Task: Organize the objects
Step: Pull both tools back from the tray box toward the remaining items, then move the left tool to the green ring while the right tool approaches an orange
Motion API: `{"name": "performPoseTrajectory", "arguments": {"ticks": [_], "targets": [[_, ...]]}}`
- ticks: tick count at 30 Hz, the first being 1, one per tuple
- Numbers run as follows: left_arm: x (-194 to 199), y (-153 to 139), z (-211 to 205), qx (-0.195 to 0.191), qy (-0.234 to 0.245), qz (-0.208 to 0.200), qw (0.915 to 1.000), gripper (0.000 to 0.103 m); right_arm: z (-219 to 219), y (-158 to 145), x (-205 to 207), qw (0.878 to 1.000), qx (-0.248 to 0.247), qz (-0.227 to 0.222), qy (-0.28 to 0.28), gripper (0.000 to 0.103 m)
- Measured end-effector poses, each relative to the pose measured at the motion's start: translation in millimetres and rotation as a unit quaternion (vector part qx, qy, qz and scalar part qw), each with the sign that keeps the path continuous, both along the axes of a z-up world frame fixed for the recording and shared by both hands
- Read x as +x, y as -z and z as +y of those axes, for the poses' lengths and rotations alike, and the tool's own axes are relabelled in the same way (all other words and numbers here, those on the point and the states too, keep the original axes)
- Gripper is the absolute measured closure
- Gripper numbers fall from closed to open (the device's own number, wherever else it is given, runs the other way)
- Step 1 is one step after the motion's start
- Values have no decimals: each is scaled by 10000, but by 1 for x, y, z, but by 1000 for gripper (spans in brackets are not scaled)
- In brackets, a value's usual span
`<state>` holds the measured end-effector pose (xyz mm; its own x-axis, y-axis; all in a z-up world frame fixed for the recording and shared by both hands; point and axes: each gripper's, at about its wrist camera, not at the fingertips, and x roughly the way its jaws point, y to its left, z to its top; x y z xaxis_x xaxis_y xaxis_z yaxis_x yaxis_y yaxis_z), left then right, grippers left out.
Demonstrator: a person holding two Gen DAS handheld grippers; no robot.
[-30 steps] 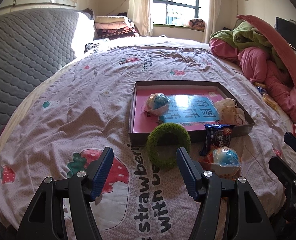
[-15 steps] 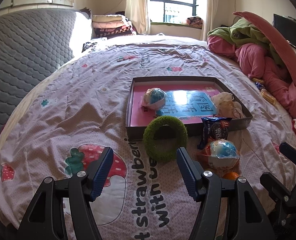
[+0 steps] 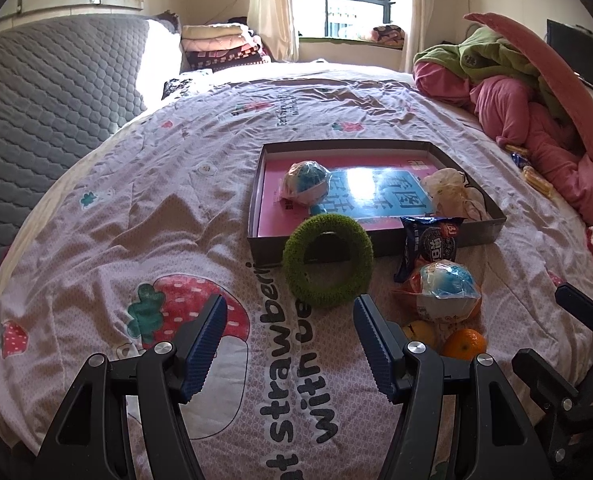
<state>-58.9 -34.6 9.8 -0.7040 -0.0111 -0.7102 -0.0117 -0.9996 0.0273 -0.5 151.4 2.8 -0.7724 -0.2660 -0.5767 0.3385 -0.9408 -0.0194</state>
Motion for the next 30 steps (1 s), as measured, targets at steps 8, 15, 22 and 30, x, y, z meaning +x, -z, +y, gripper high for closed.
{"name": "performPoseTrajectory", "arguments": {"ticks": [8,15,22,30], "targets": [[0,4,0,8,14,-65,10000,36,-1,3,-1,10000,32,-41,43,28],[-3,12,-2,35,0,-157,9999,36,-3,12,-4,9998,68,-186,32,28],[-7,17,-6,107,-40,-174,9998,36,-6,21,-7,9994,91,-327,-17,28],[-19,24,-6,133,-60,-211,9997,36,-8,29,-10,9990,34,-432,-71,28]]}}
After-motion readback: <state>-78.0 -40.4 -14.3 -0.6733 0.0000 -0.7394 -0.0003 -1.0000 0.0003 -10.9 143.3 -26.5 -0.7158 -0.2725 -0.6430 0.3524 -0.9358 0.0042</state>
